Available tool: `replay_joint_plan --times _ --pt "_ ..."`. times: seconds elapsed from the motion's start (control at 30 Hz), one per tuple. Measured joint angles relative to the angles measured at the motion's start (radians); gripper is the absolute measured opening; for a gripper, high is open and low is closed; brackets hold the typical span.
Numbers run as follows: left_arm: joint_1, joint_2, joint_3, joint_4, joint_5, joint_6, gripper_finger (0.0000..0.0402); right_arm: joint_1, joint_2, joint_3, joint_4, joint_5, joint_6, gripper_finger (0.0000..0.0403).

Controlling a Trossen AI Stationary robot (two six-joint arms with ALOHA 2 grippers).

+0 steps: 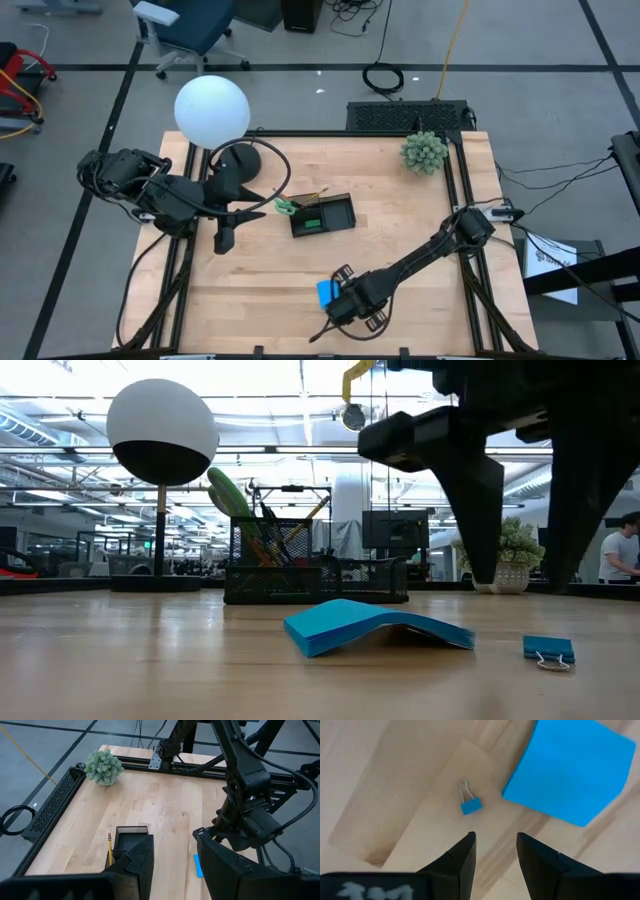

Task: Pick and place office supplies into organizer
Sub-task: Put the blue binder clip into the black desk organizer

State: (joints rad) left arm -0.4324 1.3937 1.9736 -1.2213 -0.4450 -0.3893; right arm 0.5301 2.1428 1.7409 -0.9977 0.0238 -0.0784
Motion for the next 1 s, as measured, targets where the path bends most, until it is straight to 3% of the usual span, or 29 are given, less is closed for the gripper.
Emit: replay_joint_plan --times 0.43,1.0 --pt "0.000 0.000 0.000 0.000 0.000 0.000 0.0145 0.009 0.003 0.000 0.081 0.000 -0.175 0.0134" --pt "0.000 0.000 0.000 0.000 0.000 0.000 0.0145 0.008 0.003 -0.050 0.107 -0.029 -0.278 0.0134"
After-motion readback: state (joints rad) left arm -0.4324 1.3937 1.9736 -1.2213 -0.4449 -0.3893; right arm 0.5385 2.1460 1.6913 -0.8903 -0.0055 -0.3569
